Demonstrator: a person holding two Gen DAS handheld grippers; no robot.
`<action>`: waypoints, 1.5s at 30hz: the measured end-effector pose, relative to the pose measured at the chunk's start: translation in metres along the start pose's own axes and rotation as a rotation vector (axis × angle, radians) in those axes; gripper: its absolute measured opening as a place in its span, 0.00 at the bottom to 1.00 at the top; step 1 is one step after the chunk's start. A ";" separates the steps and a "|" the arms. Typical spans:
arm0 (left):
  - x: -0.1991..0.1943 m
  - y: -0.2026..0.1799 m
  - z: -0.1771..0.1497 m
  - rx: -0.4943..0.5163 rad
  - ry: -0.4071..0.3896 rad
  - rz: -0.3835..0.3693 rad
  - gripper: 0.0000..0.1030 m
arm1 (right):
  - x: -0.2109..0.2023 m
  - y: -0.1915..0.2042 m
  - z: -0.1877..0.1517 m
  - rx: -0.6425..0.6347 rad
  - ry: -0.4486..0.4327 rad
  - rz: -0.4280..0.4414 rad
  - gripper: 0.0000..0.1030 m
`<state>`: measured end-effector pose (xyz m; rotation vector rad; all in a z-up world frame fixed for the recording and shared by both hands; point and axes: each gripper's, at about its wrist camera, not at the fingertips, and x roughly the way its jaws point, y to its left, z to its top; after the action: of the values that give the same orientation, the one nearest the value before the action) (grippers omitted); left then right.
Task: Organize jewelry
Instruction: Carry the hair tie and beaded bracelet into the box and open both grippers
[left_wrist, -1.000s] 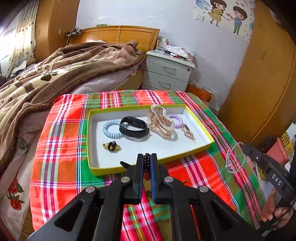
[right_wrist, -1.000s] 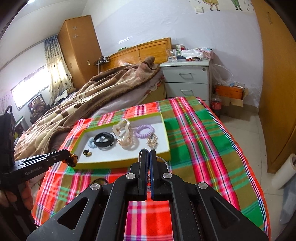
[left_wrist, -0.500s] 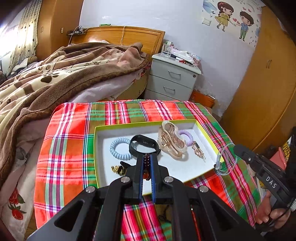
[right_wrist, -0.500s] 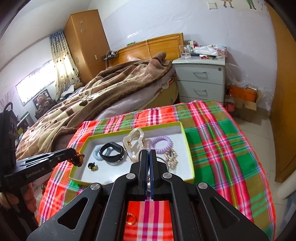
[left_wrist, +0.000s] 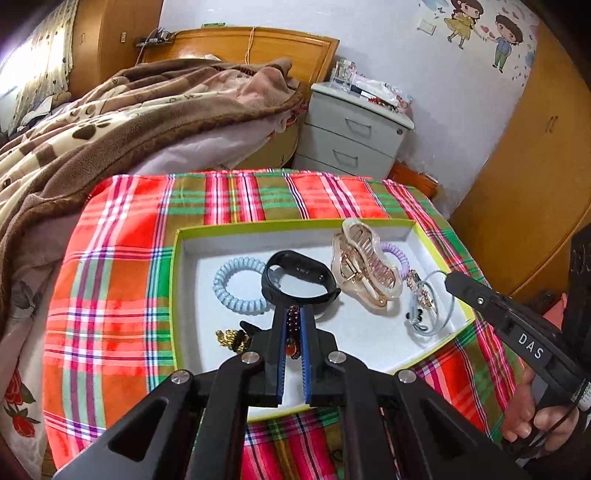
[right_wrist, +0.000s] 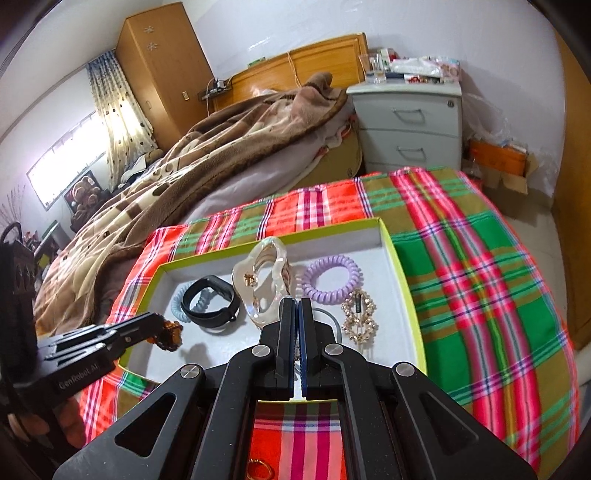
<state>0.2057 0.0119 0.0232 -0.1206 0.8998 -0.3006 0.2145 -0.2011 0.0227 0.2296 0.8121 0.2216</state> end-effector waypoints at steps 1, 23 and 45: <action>0.002 -0.001 0.000 0.003 0.005 -0.001 0.07 | 0.000 0.001 0.000 -0.002 0.001 0.008 0.01; 0.017 -0.004 -0.007 0.016 0.032 -0.001 0.07 | 0.028 -0.008 -0.007 -0.009 0.082 -0.049 0.01; 0.016 -0.006 -0.009 0.010 0.042 0.014 0.32 | 0.025 -0.004 -0.008 -0.044 0.076 -0.072 0.10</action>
<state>0.2067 0.0013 0.0064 -0.0990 0.9400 -0.2960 0.2255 -0.1966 -0.0009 0.1504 0.8882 0.1810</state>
